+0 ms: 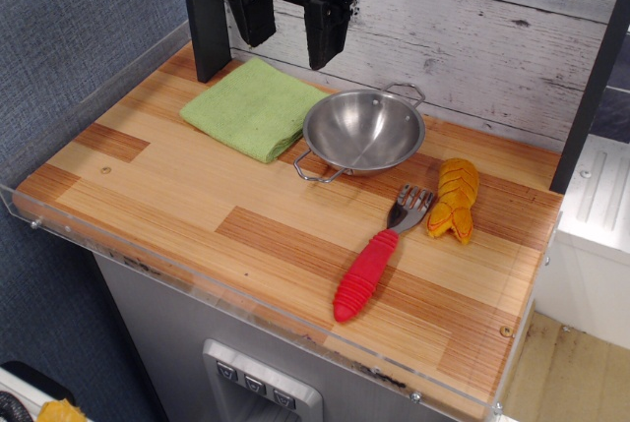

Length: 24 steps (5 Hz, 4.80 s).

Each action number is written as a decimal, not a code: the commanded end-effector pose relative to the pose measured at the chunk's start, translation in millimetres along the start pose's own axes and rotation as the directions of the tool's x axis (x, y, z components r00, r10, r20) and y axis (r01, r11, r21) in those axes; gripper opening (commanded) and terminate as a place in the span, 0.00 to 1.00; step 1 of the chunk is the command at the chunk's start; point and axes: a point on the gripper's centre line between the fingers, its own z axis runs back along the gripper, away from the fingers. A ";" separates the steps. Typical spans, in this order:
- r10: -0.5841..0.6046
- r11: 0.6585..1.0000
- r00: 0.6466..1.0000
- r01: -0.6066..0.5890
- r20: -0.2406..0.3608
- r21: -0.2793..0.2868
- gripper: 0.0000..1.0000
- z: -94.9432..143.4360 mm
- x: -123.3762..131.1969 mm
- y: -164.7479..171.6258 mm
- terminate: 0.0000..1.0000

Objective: Move the red fork from the right side to the left side of the table.

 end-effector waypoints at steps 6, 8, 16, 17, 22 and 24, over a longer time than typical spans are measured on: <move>-0.141 0.990 0.990 0.142 0.018 -0.014 1.00 -57.6 -57.1 -94.4 0.00; -0.098 0.995 0.995 0.098 -0.022 0.001 1.00 -87.2 -59.4 -102.9 0.00; -0.167 0.986 0.983 0.165 0.073 0.033 0.00 -55.2 -38.7 -106.0 0.00; -0.200 0.979 0.959 0.188 0.201 0.080 0.00 -4.2 -25.8 -89.5 0.00; 0.116 0.979 0.992 -0.122 0.050 0.162 0.00 -7.8 -130.2 99.5 0.00; 0.205 0.956 0.977 -0.214 0.065 0.201 0.00 -37.0 -129.5 129.3 0.00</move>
